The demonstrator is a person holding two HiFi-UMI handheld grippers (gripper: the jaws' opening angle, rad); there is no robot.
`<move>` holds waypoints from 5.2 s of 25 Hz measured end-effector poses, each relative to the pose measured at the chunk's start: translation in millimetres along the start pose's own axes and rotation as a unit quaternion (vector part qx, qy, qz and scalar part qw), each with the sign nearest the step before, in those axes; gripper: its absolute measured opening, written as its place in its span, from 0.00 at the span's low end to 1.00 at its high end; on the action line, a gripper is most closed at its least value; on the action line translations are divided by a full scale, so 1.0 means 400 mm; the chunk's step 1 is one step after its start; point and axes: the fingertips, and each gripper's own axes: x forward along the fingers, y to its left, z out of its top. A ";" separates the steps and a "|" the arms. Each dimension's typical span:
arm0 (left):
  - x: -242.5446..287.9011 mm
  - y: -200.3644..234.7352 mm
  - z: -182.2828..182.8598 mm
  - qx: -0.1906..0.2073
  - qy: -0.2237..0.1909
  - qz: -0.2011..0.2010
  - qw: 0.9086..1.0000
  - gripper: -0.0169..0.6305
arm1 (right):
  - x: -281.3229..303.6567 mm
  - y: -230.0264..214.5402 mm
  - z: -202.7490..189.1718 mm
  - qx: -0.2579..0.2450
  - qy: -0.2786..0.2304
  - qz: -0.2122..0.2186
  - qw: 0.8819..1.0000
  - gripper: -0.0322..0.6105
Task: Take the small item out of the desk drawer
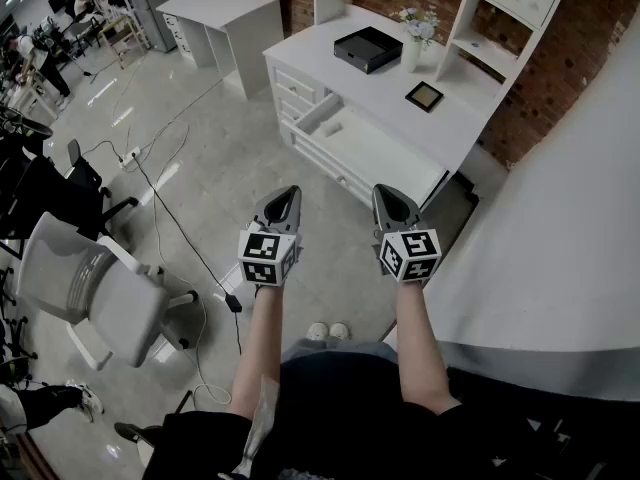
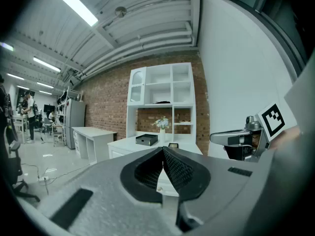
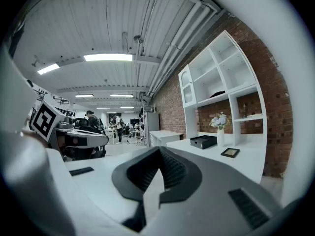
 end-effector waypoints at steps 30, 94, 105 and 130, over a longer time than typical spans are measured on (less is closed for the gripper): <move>-0.025 0.044 -0.064 -0.022 0.011 -0.021 0.999 0.04 | -0.002 0.071 -0.036 0.011 0.004 -0.004 1.000 0.15; 0.941 0.712 -0.100 -0.081 0.094 0.055 0.991 0.04 | 1.133 -0.387 -0.222 0.061 0.171 0.071 0.981 0.34; 0.975 0.750 -0.220 -0.122 0.121 0.049 0.984 0.04 | 1.183 -0.407 -0.514 0.098 0.313 0.030 0.944 0.37; 0.932 0.767 -0.395 -0.155 0.169 0.075 0.971 0.04 | 1.235 -0.419 -0.776 0.033 0.431 0.000 0.902 0.45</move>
